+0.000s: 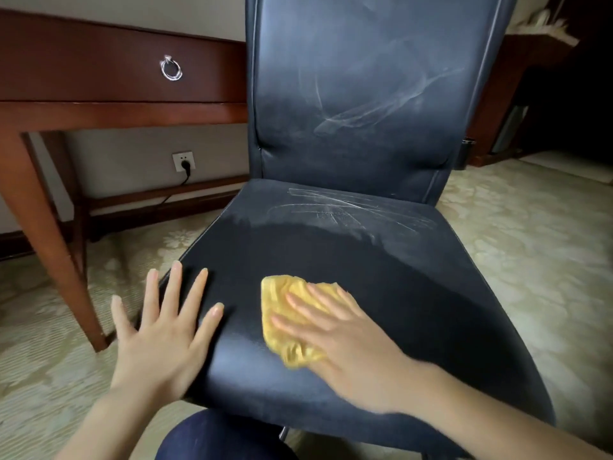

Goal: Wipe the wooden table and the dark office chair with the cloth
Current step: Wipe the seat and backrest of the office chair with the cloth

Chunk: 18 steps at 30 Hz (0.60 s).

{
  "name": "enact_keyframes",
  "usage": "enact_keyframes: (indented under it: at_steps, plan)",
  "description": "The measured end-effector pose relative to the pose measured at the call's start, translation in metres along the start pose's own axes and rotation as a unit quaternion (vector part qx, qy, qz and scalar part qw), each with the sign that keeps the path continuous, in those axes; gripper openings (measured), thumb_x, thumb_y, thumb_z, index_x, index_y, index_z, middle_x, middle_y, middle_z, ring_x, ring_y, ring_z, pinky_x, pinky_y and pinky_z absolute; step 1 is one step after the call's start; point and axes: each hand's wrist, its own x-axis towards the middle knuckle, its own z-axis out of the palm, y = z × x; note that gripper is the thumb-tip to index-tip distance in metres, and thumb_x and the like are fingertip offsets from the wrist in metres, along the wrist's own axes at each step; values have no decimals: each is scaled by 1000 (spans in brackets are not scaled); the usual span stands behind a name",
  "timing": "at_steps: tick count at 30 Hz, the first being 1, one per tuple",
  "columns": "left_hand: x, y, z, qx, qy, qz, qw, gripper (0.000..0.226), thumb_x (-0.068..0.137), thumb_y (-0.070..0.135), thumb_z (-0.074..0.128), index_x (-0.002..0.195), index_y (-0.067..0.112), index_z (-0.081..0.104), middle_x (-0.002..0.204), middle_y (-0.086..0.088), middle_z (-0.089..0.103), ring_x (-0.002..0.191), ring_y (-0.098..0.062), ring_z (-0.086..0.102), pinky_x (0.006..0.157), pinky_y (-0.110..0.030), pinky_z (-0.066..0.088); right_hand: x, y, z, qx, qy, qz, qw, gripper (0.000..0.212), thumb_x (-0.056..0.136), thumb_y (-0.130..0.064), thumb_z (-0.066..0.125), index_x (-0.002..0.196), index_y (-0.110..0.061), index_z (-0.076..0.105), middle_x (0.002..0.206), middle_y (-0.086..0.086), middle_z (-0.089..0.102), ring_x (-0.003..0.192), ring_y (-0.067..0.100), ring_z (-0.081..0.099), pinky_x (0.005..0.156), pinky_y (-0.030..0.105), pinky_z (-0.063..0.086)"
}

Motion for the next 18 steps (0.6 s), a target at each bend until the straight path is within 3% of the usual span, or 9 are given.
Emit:
enact_keyframes:
  at_steps: [3, 4, 8, 11, 12, 14, 15, 18]
  plan:
    - [13, -2, -11, 63, -19, -5, 998, 84, 66, 56, -39, 146, 31, -23, 152, -4, -33, 140, -30, -27, 104, -63, -7, -47, 0, 11, -121, 28, -63, 990, 47, 92, -45, 39, 139, -48, 39, 151, -10, 35, 142, 25, 28, 112, 47, 30]
    - [14, 4, -17, 52, -15, -18, 998, 84, 68, 60, -37, 146, 31, -22, 153, -3, -31, 141, -28, -26, 107, -63, -7, -62, 7, 13, -154, 25, -68, 985, 42, 96, -45, 35, 138, -49, 40, 150, -11, 38, 140, 25, 33, 109, 47, 37]
    - [3, 52, -27, -73, 8, -9, 997, 86, 67, 67, -20, 146, 32, -22, 154, 2, -30, 141, -20, -27, 111, -57, -7, -117, 59, 24, -228, 42, -109, 967, 42, 104, -40, 22, 146, -45, 27, 155, -8, 26, 144, 27, 20, 112, 42, 22]
    - [-17, 98, -13, -143, 33, 28, 989, 77, 73, 73, -21, 139, 35, -29, 150, 4, -36, 139, -17, -32, 112, -54, -8, -138, 95, 16, -148, 51, -63, 986, 45, 102, -37, 23, 146, -42, 29, 157, -10, 24, 146, 24, 18, 116, 38, 16]
    - [-26, 113, -10, -150, 33, 41, 987, 76, 75, 72, -17, 142, 35, -20, 153, 3, -28, 142, -19, -25, 112, -56, -4, -141, 105, 13, -104, 49, -43, 992, 47, 101, -32, 25, 146, -42, 30, 157, -11, 24, 146, 22, 17, 117, 36, 15]
    - [-40, 133, -7, -162, 19, 68, 984, 77, 88, 65, -8, 147, 27, 24, 156, -7, 15, 143, -31, 15, 107, -64, 17, -138, 121, 9, -11, 47, 3, 999, 48, 101, -26, 26, 146, -42, 30, 156, -16, 24, 147, 16, 13, 117, 33, 11]
    - [-45, 139, -5, -159, 18, 85, 983, 77, 93, 60, -4, 141, 22, 42, 150, -10, 34, 136, -36, 33, 101, -67, 25, -135, 127, 8, 29, 48, 23, 998, 45, 104, -29, 25, 146, -43, 29, 156, -18, 23, 147, 13, 9, 117, 30, 8]
    - [-47, 144, 2, -135, 31, 115, 984, 75, 96, 57, 0, 134, 21, 54, 143, -9, 46, 131, -37, 42, 102, -63, 21, -118, 146, 5, 112, 50, 71, 990, 46, 101, -53, 22, 147, -45, 25, 157, -22, 14, 146, 4, 1, 118, 26, -2]
